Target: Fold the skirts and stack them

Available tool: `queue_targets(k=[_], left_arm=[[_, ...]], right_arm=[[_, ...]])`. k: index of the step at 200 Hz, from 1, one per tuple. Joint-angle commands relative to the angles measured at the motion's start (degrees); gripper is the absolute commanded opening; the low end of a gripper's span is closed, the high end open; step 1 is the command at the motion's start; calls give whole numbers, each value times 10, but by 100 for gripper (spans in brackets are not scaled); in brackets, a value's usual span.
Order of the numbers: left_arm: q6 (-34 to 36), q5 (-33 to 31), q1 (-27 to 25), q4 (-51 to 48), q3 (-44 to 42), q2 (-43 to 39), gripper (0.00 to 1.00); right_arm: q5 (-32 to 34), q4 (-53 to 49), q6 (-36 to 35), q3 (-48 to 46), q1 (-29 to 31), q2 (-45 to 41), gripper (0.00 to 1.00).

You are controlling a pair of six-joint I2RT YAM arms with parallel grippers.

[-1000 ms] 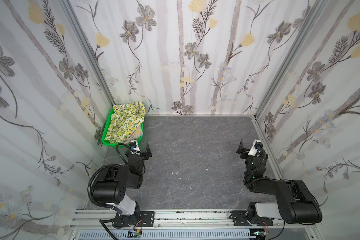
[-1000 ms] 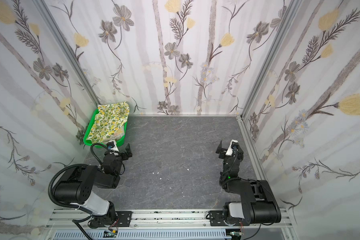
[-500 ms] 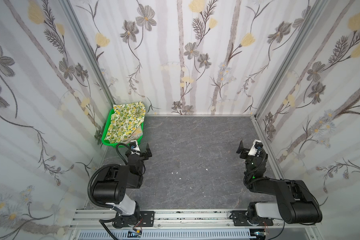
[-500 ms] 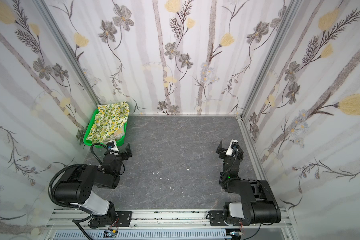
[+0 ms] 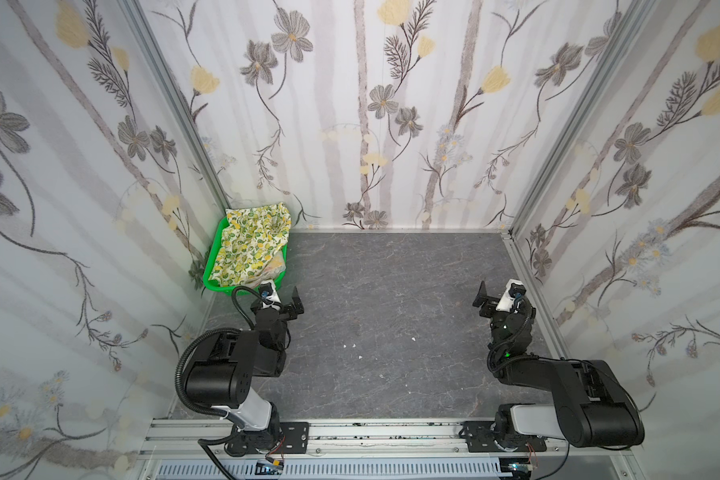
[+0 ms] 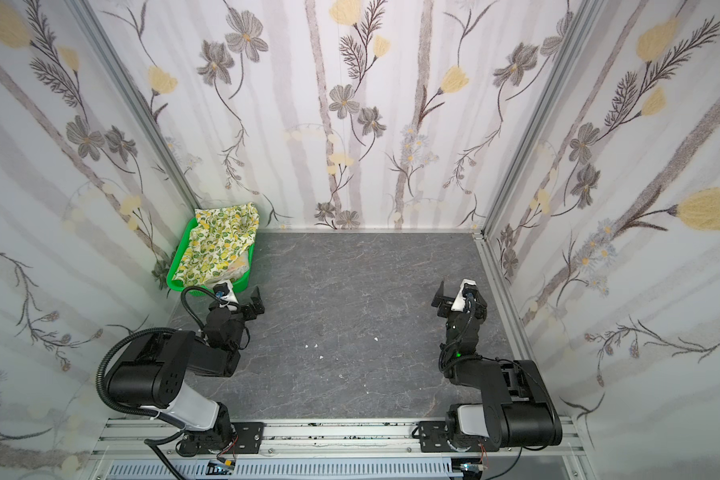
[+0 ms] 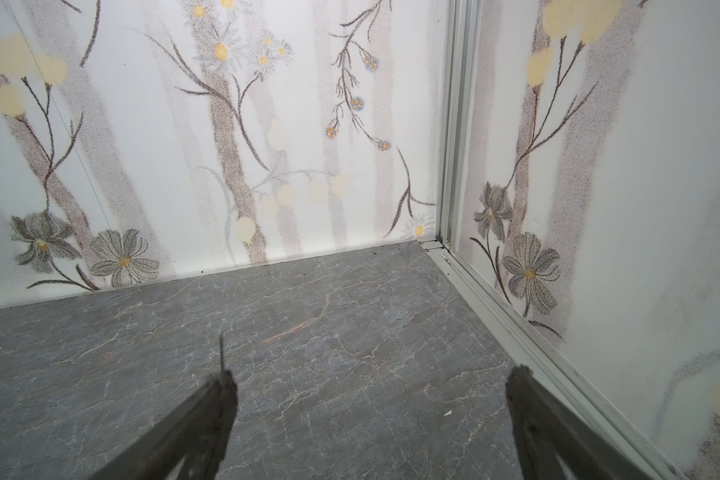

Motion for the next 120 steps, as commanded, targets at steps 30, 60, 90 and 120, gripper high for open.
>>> queue_targets(k=[30,60,90,120], left_arm=[[0,-1,1,26,0,0,100],[1,0,1,27,1,1,100],[0,0,1,26,1,1,100],[1,-2,0,25,2,-6,96]], right_arm=[[5,31,-5,1,0,2,100],[5,30,-5,1,1,2,100],[3,27,-5,3,-1,2,100],[3,26,-4,4,-1,3,100]])
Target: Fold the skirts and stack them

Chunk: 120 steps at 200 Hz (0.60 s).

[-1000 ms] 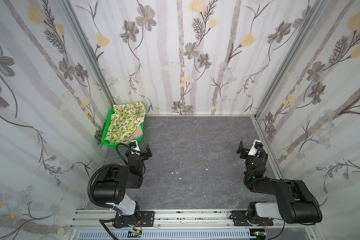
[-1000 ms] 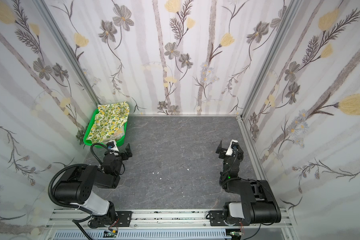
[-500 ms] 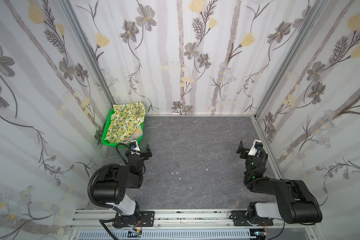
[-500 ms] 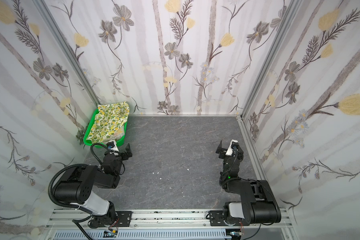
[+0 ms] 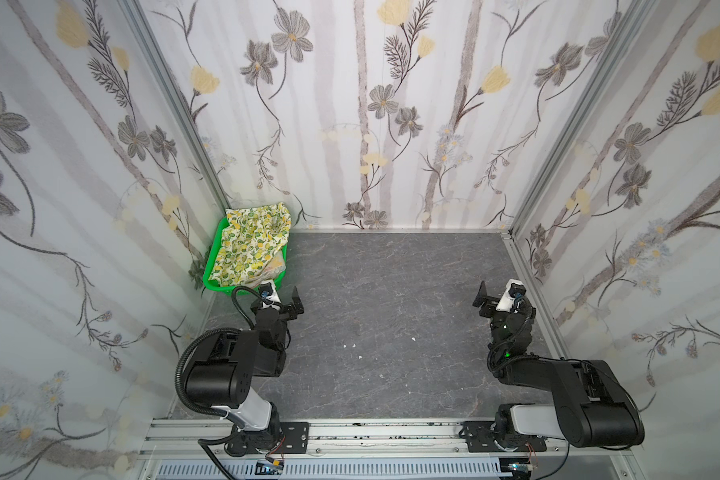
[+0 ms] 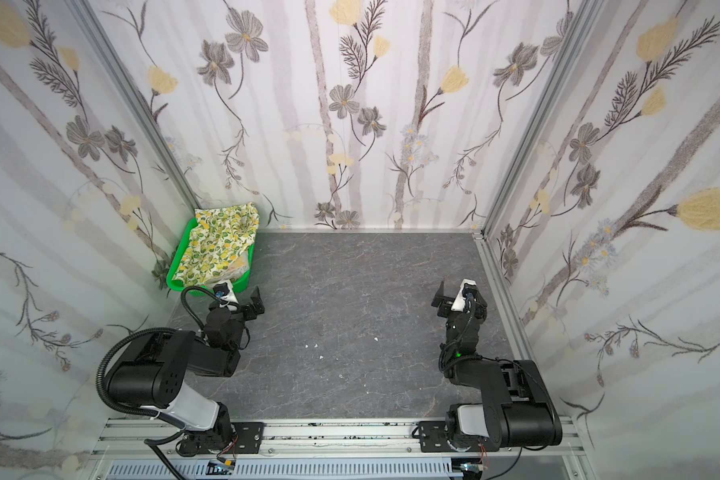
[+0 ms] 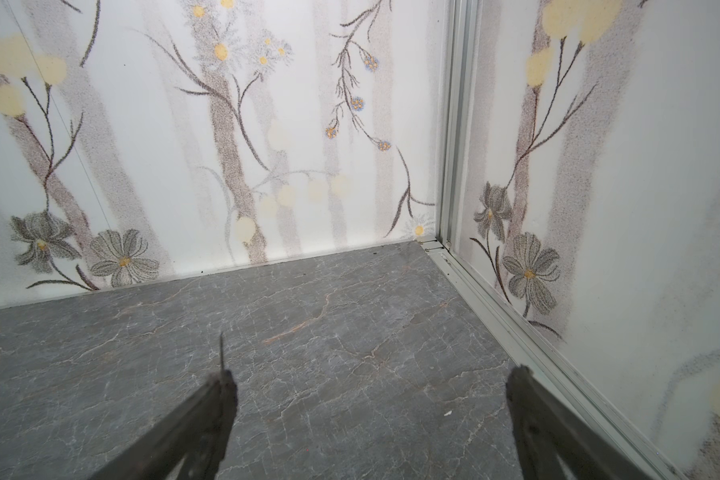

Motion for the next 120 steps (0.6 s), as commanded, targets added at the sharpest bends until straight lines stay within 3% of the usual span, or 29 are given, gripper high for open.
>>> queue_targets(k=[1,6,13,44,64,76,95,120], left_arm=[[3,-3,0,24,1,-8,95],[2,-16,-3,18,0,-23,89],[-3,-48,-8,-10,2,-53,85],[-42,-90,-8,-197,60,-177,86],[-86,-95,-8,-345,136,-233,84],[-114,-92,-7,-430,190,-247,83],[-158,-38,3,-579,298,-242,83],[-183,74,32,-742,438,-194,81]], right_arm=[[3,26,-4,4,-1,3,100],[3,26,-4,3,0,2,99],[2,29,-4,1,0,1,90],[45,-31,-20,23,21,-38,85],[117,-191,-36,90,58,-98,84],[146,-286,20,140,61,-127,85],[93,-407,94,195,62,-171,84],[-8,-460,168,200,71,-210,83]])
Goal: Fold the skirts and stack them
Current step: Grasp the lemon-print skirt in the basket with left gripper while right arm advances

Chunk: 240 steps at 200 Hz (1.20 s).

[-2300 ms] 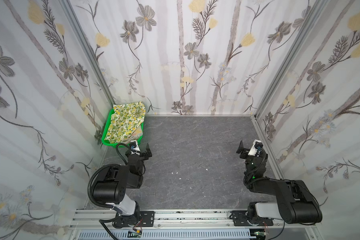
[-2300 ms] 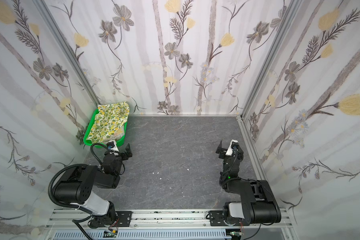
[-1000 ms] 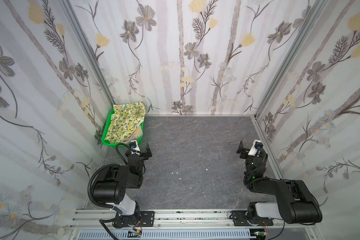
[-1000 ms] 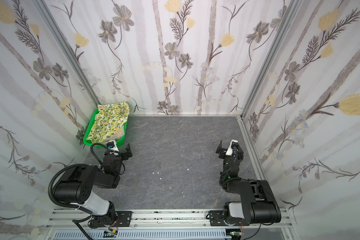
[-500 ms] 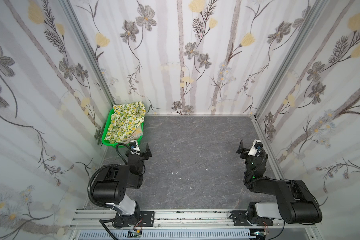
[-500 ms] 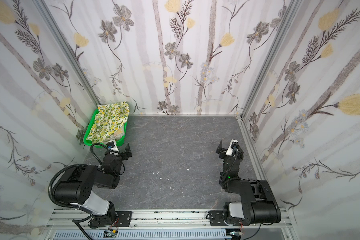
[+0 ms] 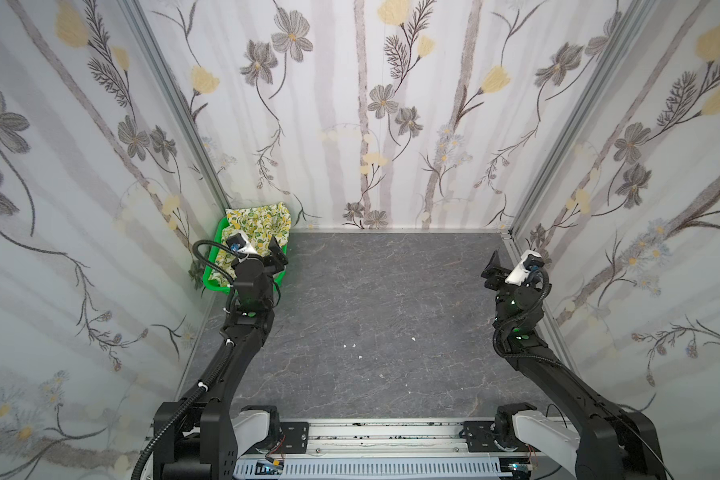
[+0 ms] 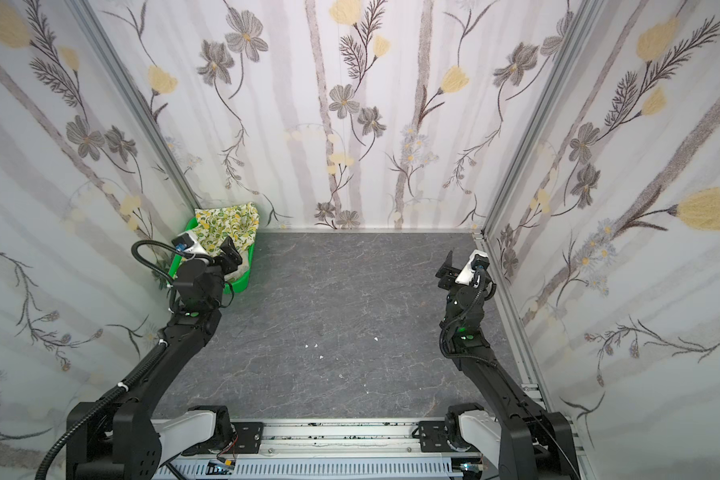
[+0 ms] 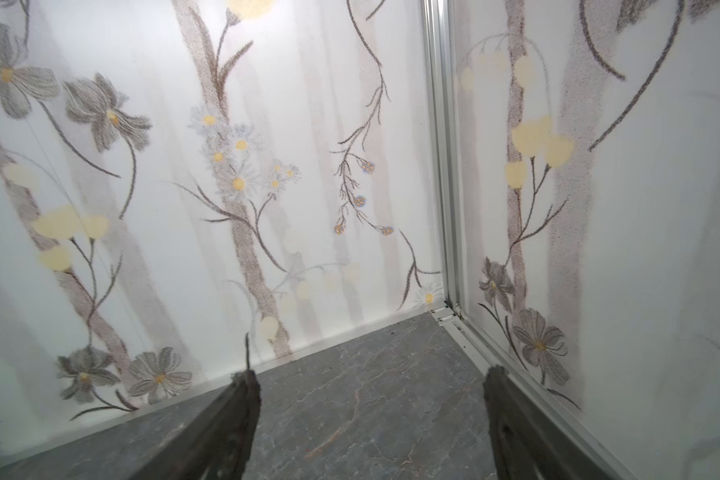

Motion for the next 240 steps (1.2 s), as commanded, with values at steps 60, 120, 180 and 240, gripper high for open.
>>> queue_targets(k=[60,120,180,240], left_arm=[[-70,225,128,-278,175,129,79],[-76,247,147,-294,200,188,61],[-29,259,142,-306,239,243,72],[-11,238,105,-339,370,370,70]], right_arm=[[-145,-187,178,-31,46,-67,81],[-186,-175,201,-23,71,-31,80],[-197,-150,214,-10,92,14,79],[-207,-142,224,12,100,56,78]])
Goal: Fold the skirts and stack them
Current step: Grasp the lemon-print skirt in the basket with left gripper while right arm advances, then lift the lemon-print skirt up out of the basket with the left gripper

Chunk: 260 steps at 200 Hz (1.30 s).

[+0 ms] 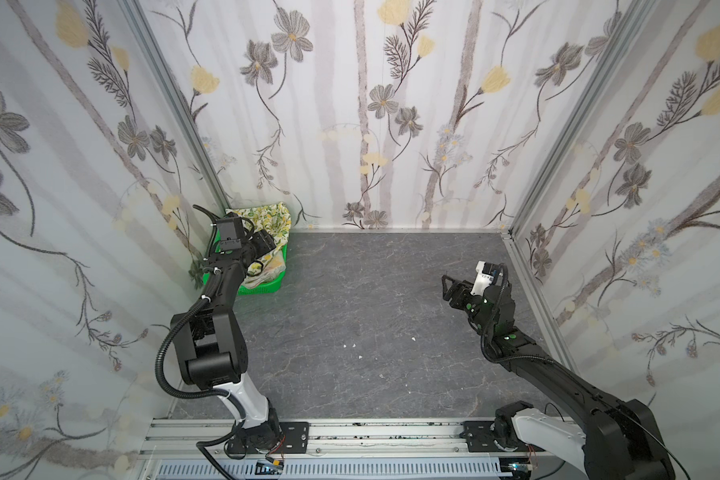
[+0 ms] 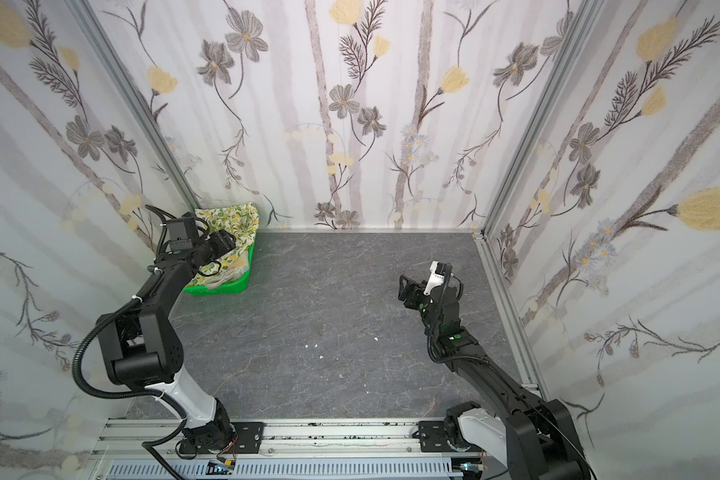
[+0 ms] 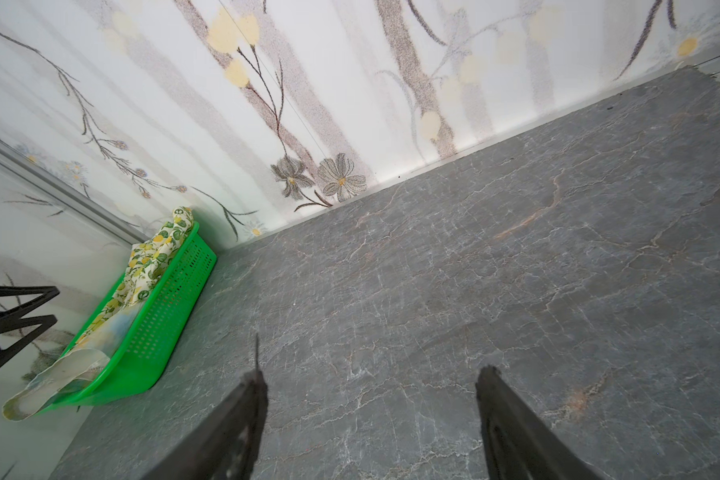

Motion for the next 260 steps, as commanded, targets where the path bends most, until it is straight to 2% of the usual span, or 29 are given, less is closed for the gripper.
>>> queue_targets(k=[1,58,198,221,238,254,260], left_arm=[[20,-19,-13,-22,44,41,70],[44,-103,-30,-65,156,153,69],[72,-131,-45,-66,250,246,70],[79,-128,-45,-66,259,252,54],[85,-129,-44,-66,264,252,31],[88,-130,-45,-66,268,249,1],[89,-129,-44,-66,269,248,0]], right_arm=[[-9,25,10,12,3,13,78],[-8,32,19,30,10,45,77],[-3,26,26,67,18,88,75],[-3,28,29,70,19,91,75],[-4,30,30,69,20,92,75],[-5,30,30,69,20,92,75],[-4,29,30,70,21,91,75]])
